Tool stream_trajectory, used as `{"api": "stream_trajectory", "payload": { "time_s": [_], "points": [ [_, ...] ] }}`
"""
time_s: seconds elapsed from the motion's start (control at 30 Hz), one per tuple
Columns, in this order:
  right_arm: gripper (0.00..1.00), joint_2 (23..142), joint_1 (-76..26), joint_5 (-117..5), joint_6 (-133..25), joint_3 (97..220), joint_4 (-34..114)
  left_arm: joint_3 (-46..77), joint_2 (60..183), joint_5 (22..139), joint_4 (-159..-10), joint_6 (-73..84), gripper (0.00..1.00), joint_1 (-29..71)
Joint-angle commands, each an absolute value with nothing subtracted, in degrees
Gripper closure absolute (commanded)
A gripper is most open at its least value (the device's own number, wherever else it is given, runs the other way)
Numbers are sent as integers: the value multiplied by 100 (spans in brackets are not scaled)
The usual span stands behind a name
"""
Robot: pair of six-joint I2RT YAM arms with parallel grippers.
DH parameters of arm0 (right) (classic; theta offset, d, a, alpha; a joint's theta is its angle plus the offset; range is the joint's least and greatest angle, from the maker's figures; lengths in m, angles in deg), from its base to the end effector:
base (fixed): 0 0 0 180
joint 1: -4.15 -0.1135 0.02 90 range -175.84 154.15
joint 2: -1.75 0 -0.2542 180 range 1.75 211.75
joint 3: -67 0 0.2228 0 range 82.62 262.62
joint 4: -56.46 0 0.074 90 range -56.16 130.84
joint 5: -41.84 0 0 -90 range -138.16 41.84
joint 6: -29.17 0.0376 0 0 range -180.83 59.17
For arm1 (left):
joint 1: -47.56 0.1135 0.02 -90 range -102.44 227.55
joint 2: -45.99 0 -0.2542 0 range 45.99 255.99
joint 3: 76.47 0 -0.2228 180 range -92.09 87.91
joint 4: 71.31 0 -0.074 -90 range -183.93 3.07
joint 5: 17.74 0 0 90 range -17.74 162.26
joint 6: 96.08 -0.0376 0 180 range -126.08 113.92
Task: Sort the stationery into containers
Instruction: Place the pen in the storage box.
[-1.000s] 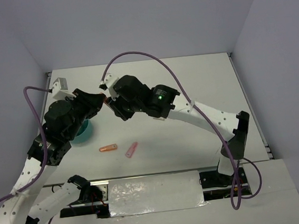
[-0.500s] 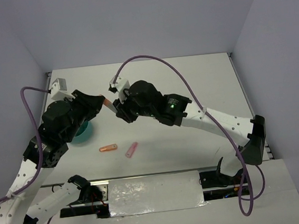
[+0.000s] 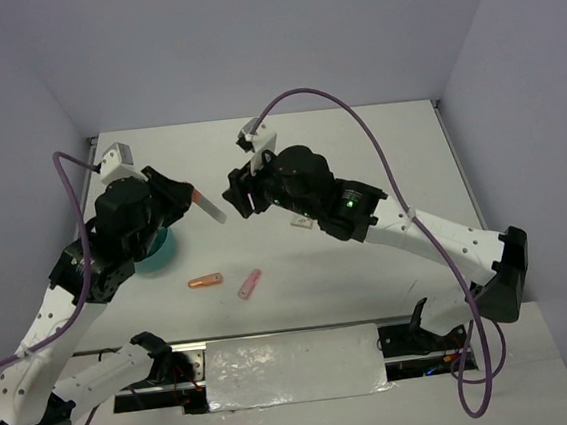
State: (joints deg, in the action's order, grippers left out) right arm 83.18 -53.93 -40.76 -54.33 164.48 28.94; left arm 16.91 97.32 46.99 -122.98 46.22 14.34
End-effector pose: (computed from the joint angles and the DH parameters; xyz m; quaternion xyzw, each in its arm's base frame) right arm 0.1655 0.2566 0.4043 -0.2994 0.7134 0.2952 0.5606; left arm 0.1315 -0.0669 0.4102 -0.2587 0.7487 -0.2684 0.5482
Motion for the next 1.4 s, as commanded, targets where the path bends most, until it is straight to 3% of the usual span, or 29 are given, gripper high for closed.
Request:
{"api": "stream_trajectory", "payload": {
  "time_s": [0.0,0.13,0.3,0.67,1.2,1.3,1.37],
  "points": [
    [38,7884,-5271,-3753,-5213,16269,3329,1514,9766,3801,-12427,4438,100,1407],
    [37,7550,-5210,-3743,-5073,15918,3232,1654,10038,2326,-12402,4122,100,1433],
    [37,7102,-5210,-3708,-4923,15593,2907,1839,10451,1751,-11901,3726,100,2021],
    [37,6240,-5210,-3673,-4651,15004,2432,2260,11621,1768,-11014,3005,100,3085],
    [37,6249,-5218,-3840,-4650,15073,2028,3306,11744,2277,-9528,2574,100,3507],
    [37,6310,-5210,-3823,-4685,15144,2001,3404,11823,2296,-9632,2732,96,3516],
    [37,6336,-5210,-3814,-4686,15161,2010,3482,11832,2278,-9703,2863,84,3516]
  ]
}}
